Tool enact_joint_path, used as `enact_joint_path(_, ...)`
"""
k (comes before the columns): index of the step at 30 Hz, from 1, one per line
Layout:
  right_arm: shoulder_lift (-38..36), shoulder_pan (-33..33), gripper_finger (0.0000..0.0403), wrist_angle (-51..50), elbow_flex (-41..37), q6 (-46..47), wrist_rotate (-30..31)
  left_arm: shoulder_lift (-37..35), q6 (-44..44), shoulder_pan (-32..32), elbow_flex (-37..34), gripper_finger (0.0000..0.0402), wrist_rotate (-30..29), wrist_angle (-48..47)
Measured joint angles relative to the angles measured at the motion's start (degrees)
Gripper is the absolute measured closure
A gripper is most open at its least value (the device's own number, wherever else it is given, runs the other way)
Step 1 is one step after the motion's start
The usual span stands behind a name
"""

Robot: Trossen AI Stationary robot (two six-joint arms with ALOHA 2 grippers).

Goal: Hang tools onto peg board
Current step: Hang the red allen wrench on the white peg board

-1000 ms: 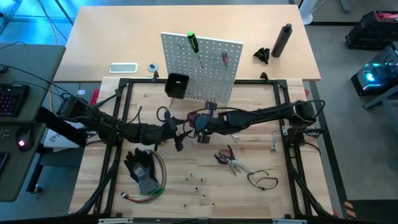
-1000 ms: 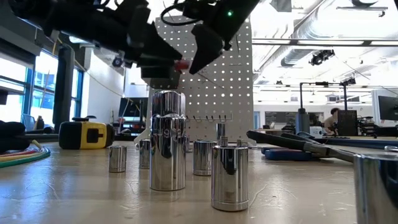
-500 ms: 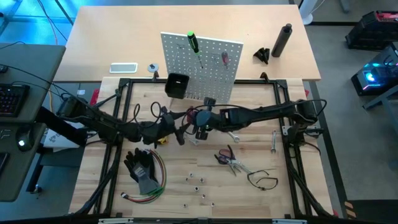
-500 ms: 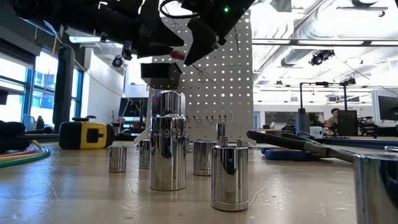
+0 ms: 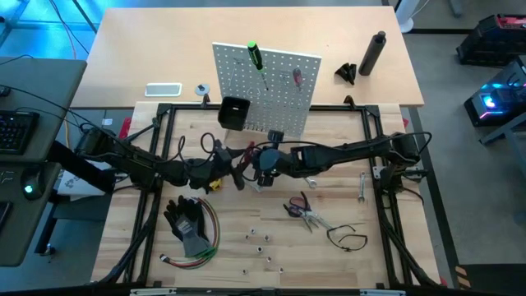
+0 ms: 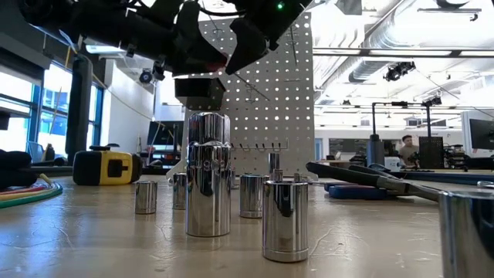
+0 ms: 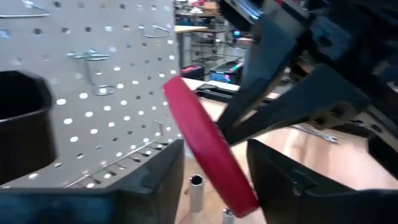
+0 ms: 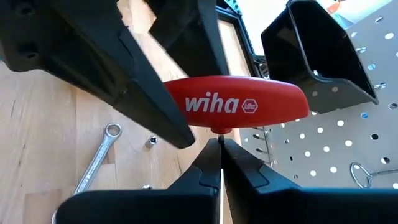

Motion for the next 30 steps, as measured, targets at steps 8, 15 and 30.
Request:
enact_joint_path(8, -0.07, 0.04, 0.0403, -0.17, 0.0, 0.04, 0.07, 0.0, 3.34, 0.04, 0.0, 0.0349, 2.55, 1.27)
enact_joint_path(15, -0.22, 0.07, 0.0403, -0.7, 0.09, 0.13, 0.29, 0.02, 7.41, 0.04, 0.0, 0.035, 3.02, 2.67)
enact_joint_path(30, -3.41, 0.26, 0.0403, -1.8, 0.17, -0.04, 0.15, -2.25, 13.59, 0.0, 0.13, 0.035, 4.28, 4.5)
